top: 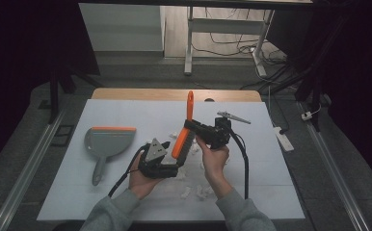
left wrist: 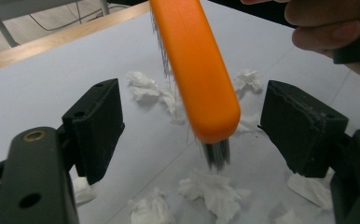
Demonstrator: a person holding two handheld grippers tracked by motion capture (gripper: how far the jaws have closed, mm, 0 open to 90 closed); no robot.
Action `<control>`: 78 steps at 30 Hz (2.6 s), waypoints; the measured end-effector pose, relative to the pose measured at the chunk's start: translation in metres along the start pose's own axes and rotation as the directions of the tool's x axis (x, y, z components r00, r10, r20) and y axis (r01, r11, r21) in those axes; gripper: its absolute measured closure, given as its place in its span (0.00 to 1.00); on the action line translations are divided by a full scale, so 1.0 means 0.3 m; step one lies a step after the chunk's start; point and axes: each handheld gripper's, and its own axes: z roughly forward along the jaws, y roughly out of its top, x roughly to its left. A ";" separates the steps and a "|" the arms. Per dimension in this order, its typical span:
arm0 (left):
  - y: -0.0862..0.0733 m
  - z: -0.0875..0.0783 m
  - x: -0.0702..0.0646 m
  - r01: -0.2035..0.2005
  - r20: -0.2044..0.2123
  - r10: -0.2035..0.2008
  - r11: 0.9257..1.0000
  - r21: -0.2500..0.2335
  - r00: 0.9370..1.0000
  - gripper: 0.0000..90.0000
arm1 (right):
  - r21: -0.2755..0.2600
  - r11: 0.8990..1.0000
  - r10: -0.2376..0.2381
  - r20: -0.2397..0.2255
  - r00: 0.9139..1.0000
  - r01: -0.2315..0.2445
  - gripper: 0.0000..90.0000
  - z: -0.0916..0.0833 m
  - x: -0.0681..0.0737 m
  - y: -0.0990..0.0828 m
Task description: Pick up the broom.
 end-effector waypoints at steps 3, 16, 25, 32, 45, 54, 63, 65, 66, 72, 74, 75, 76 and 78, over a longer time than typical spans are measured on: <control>-0.005 0.016 -0.003 0.009 -0.012 -0.009 1.000 -0.009 1.000 0.31 | -0.009 1.000 0.017 -0.008 1.000 -0.017 0.78 0.002 -0.002 -0.006; -0.020 0.053 0.031 0.061 -0.044 -0.062 0.998 -0.025 0.997 0.82 | -0.045 0.997 0.065 -0.035 0.997 -0.066 0.78 0.013 0.006 -0.044; -0.017 0.040 0.073 0.079 -0.007 -0.079 0.997 0.023 0.997 0.87 | -0.034 0.998 0.058 -0.048 0.997 -0.060 0.77 0.020 0.005 -0.051; 0.004 0.010 0.099 0.063 0.017 -0.063 0.998 0.029 0.998 0.87 | -0.019 1.000 0.008 -0.049 0.999 -0.009 0.74 0.020 0.018 -0.037; 0.047 -0.099 0.205 0.018 0.061 -0.026 0.991 0.132 0.998 0.87 | 0.137 0.968 -0.209 -0.014 0.978 0.209 0.48 -0.032 0.014 0.021; 0.052 -0.114 0.206 -0.026 0.104 0.007 0.983 0.184 0.995 0.87 | 0.261 0.898 -0.345 -0.080 0.935 0.353 0.42 -0.067 0.016 0.017; 0.066 -0.118 0.230 -0.074 0.172 0.026 0.958 0.278 0.985 0.87 | 0.325 0.840 -0.425 -0.104 0.899 0.435 0.39 -0.132 0.007 0.041; 0.077 -0.112 0.237 -0.090 0.180 0.035 0.947 0.309 0.983 0.87 | 0.333 0.832 -0.430 -0.116 0.895 0.443 0.39 -0.138 0.008 0.045; 0.082 -0.108 0.241 -0.088 0.190 0.027 0.943 0.320 0.981 0.87 | 0.337 0.827 -0.435 -0.123 0.892 0.450 0.39 -0.140 0.011 0.046; 0.115 -0.087 0.233 -0.159 0.238 0.069 0.910 0.382 0.969 0.87 | 0.380 0.764 -0.502 -0.158 0.850 0.521 0.39 -0.140 0.057 0.051; 0.126 -0.079 0.224 -0.190 0.254 0.090 0.895 0.405 0.963 0.87 | 0.389 0.750 -0.515 -0.164 0.841 0.535 0.39 -0.139 0.067 0.052; 0.131 -0.075 0.219 -0.203 0.258 0.099 0.887 0.414 0.961 0.87 | 0.401 0.718 -0.549 -0.175 0.817 0.569 0.39 -0.137 0.085 0.051; 0.136 -0.070 0.214 -0.215 0.261 0.109 0.880 0.424 0.959 0.87 | 0.401 0.718 -0.549 -0.175 0.817 0.569 0.39 -0.137 0.085 0.051; 0.144 -0.060 0.206 -0.241 0.271 0.127 0.863 0.444 0.954 0.87 | 0.407 0.696 -0.571 -0.188 0.799 0.592 0.38 -0.134 0.097 0.050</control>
